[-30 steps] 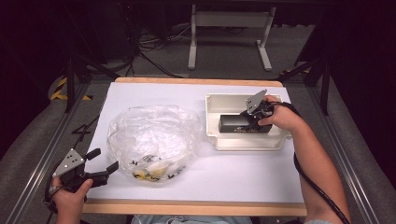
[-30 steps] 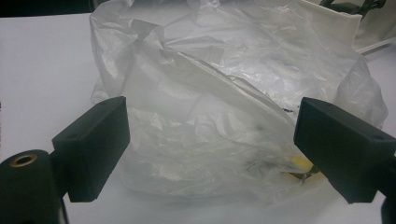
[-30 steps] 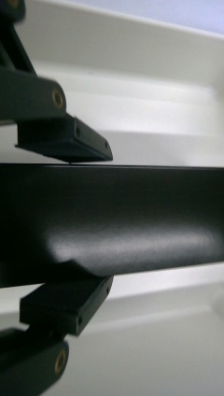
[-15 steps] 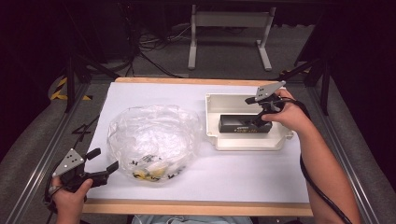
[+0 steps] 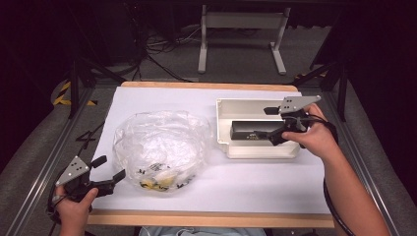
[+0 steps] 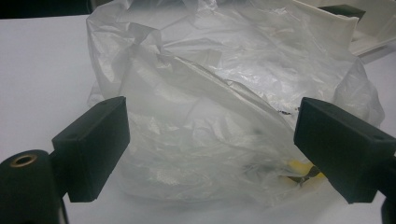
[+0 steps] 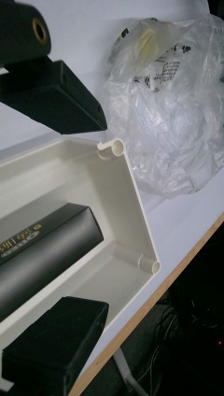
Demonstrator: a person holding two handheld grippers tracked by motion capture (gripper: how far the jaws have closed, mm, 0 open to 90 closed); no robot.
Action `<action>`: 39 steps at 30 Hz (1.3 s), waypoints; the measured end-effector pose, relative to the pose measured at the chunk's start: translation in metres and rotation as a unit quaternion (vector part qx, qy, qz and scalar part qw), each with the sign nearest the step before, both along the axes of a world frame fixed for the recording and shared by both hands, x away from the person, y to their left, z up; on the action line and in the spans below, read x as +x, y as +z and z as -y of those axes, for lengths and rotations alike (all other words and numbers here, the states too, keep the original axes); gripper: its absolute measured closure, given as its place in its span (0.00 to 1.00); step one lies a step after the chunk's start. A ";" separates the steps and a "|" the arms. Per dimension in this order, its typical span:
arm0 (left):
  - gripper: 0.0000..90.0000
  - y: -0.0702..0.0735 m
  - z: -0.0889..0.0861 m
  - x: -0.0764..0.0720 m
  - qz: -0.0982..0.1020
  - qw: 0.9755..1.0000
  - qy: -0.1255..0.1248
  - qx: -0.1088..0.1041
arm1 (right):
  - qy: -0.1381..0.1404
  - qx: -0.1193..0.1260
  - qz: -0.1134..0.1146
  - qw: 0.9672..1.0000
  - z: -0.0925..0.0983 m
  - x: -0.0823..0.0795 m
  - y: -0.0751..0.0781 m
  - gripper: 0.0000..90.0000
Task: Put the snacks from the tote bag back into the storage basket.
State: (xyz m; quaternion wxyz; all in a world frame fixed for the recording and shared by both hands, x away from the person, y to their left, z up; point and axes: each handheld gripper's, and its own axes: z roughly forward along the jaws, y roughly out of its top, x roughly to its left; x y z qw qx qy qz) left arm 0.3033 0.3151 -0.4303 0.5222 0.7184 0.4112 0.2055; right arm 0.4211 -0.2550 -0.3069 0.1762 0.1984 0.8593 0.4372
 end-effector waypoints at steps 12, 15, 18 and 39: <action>0.13 0.001 0.001 0.000 0.001 1.000 -0.005 0.001 | -0.016 0.049 -0.009 0.999 0.000 -0.048 -0.020 0.11; 0.13 0.001 0.001 0.000 0.001 1.000 -0.006 0.000 | -0.021 0.061 -0.012 0.998 0.001 -0.056 -0.031 0.10; 0.12 0.000 0.001 0.001 0.000 1.000 -0.010 0.001 | -0.034 0.080 -0.018 0.996 0.004 -0.063 -0.042 0.10; 0.08 -0.001 -0.001 0.000 0.004 0.999 -0.045 -0.012 | -0.078 0.114 -0.006 0.990 0.023 -0.074 -0.107 0.06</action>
